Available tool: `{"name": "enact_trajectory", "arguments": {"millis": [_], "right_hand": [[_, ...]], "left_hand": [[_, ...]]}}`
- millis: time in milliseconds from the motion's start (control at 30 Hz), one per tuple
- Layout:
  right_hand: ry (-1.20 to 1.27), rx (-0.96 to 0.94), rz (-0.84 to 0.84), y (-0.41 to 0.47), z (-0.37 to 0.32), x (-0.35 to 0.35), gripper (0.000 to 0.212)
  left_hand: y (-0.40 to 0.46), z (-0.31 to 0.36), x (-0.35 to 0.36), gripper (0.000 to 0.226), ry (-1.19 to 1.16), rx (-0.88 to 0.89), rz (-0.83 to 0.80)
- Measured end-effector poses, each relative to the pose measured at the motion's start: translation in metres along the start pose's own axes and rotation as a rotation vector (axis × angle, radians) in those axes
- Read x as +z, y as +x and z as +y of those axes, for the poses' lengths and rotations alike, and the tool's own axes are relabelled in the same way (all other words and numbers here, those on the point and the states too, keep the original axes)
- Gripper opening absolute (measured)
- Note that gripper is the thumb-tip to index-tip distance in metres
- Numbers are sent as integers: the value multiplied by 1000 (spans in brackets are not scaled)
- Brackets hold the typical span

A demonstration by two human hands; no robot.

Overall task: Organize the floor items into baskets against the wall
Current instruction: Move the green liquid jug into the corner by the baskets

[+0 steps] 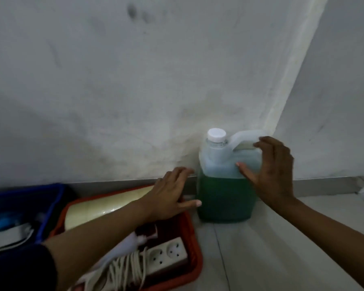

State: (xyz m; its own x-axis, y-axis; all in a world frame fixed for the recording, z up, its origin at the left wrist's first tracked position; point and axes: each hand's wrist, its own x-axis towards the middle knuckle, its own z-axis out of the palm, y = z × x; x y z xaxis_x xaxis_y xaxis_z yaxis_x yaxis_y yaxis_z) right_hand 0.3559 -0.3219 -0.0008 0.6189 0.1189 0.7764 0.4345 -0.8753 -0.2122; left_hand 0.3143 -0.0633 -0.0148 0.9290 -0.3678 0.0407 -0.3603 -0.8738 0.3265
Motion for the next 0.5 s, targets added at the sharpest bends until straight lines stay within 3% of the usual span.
{"name": "enact_trajectory", "arguments": {"millis": [100,233,333,500], "right_hand": [[-24,-426,-326,-14,-56,5,52],[-58,-889,-843,-60,-115,29,56],[-49,-921,-1071,-90,-137,43,68],[-16,-944,-1121,-114,-158,48,50]], "left_hand": [[-67,-21,-9,83,320,41,-130],[-140,-43,13,80,386,33,-154],[-183,-63,33,75,430,44,-202],[-211,-93,62,61,522,167,-102]]}}
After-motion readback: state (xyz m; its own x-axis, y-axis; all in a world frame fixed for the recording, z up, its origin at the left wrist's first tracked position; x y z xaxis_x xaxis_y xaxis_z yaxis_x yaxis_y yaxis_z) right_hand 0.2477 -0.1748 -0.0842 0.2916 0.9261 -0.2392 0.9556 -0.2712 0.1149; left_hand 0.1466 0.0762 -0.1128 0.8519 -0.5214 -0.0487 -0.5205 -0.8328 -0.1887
